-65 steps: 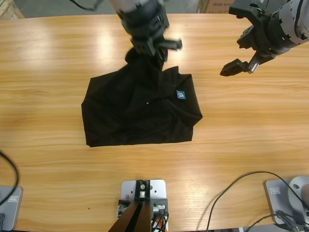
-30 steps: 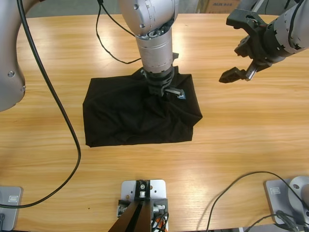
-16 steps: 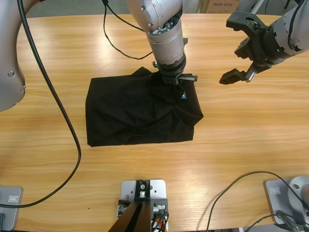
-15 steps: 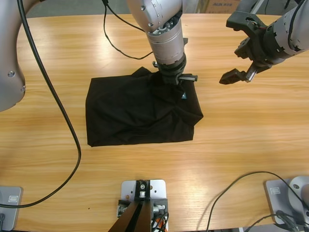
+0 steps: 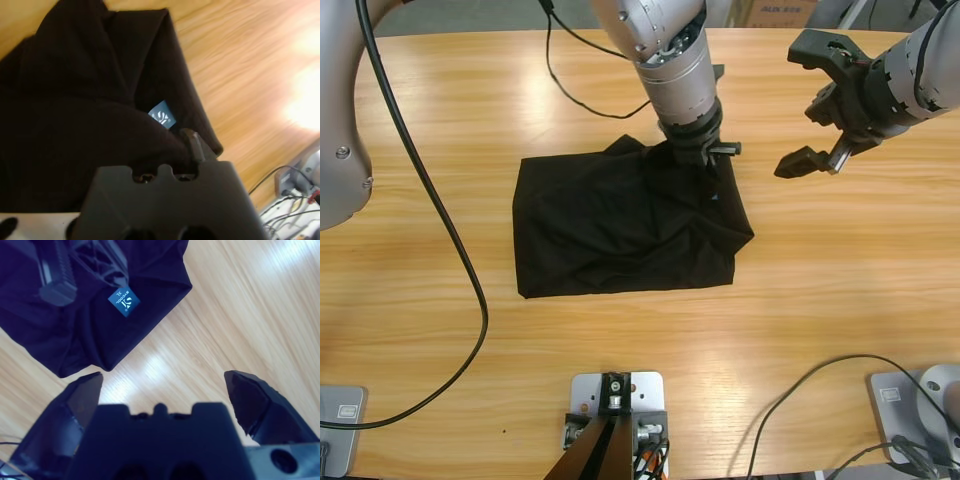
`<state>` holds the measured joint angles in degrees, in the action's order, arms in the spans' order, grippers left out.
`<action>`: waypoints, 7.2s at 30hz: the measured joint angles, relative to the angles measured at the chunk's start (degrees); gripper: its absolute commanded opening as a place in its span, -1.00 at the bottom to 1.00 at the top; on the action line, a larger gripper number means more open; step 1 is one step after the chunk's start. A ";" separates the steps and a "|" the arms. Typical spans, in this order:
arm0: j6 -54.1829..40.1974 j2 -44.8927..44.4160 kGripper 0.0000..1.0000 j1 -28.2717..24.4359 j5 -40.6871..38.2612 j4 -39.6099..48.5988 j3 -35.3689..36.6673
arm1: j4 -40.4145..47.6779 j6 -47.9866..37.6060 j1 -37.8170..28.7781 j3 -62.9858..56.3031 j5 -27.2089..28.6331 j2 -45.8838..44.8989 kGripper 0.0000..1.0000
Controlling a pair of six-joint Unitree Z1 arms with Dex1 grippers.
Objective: Fold clothes
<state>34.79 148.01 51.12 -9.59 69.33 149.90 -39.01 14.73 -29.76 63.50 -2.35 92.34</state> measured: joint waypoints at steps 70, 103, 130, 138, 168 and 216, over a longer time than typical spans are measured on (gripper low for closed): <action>-13.02 -48.99 1.00 -10.59 10.11 -46.49 -86.77 | -33.04 -72.48 -13.87 46.47 1.24 41.09 0.62; -13.02 -48.98 1.00 -10.64 9.78 -48.81 -89.68 | -47.41 -79.35 -16.86 41.51 2.96 41.62 1.00; -16.04 -55.61 0.39 -3.92 3.32 -48.04 -94.48 | -37.71 -30.09 -0.02 38.63 -7.28 11.86 -1.00; -15.15 -57.12 0.40 -3.88 3.32 -43.55 -91.48 | -16.90 -29.78 -0.75 17.90 -12.64 14.36 -1.00; -10.85 -57.76 0.43 -3.87 3.44 -42.96 -88.00 | 5.54 -36.20 -6.52 -10.93 -17.49 11.67 -1.00; -21.76 -43.45 -1.00 3.69 13.31 -41.85 -89.04 | 18.23 -21.94 3.70 -1.73 -40.55 16.38 -1.00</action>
<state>13.03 104.57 54.82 3.72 27.48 60.86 -20.78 -7.22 -26.05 61.77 -42.90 108.73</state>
